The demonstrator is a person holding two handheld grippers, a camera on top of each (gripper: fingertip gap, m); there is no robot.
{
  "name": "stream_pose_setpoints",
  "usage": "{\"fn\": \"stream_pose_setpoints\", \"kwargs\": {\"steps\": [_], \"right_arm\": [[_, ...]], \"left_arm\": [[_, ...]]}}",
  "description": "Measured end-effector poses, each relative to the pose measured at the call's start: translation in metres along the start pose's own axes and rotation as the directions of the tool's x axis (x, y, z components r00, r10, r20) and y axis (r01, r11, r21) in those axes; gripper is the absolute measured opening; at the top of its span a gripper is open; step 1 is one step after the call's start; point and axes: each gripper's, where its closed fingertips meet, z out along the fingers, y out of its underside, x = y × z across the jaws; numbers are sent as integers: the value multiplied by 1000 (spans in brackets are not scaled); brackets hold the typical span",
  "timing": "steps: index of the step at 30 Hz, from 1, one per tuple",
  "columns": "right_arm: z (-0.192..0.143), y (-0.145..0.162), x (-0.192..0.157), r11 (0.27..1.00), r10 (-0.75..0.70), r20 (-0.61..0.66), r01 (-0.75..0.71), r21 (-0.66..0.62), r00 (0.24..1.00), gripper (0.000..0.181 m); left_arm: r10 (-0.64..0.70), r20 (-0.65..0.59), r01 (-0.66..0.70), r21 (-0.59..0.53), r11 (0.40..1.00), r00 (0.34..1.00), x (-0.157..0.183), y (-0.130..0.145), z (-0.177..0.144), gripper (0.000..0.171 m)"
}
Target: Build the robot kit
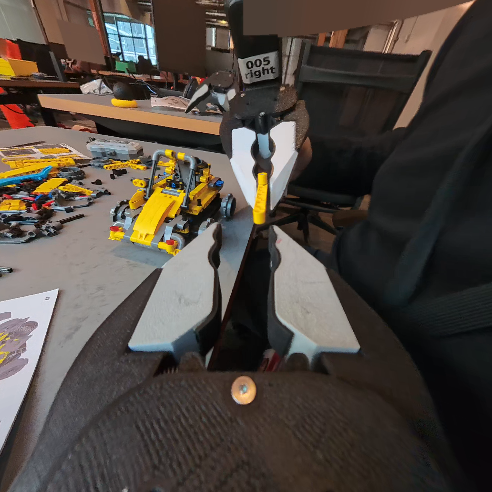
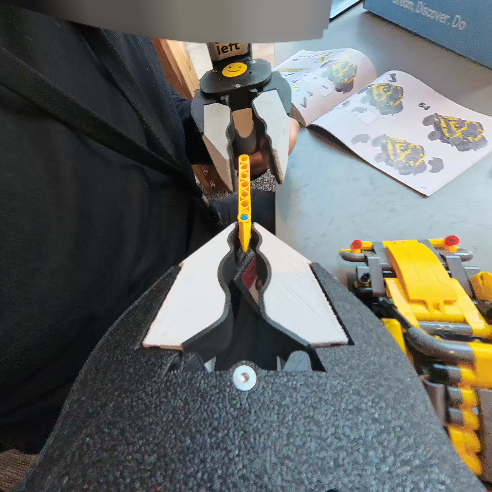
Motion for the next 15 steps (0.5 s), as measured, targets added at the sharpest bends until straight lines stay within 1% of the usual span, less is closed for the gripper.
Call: {"fn": "stream_pose_setpoints", "kwargs": {"steps": [5, 7, 8, 10, 13, 15], "right_arm": [[5, -10, 15, 999, 50, -9, -49, 12, 999, 6], [5, -16, 17, 999, 36, -16, -36, 28, 999, 6], [4, -21, 16, 999, 25, -13, -24, 42, 1000, 6], [-1, -27, 12, 998, -6, -16, 7, 56, 1000, 6], [-15, -32, 12, 996, -55, -59, 59, 61, 997, 6], [-27, -37, 11, 994, -67, -82, 74, 86, 994, 6]], "left_arm": [[-68, -15, 68, 26, 997, 998, -14, 0, -11, 35], [-72, -12, 72, 7, 997, 997, -18, -1, -14, 45], [-50, -1, 50, -10, 999, 999, -20, 0, -16, 46], [-4, 41, 4, -17, 1000, 999, -25, 0, -21, 44], [32, 77, -29, -45, 999, 996, -29, -1, -25, 43], [86, 105, -79, -73, 994, 991, -31, 0, -23, 42]]}}
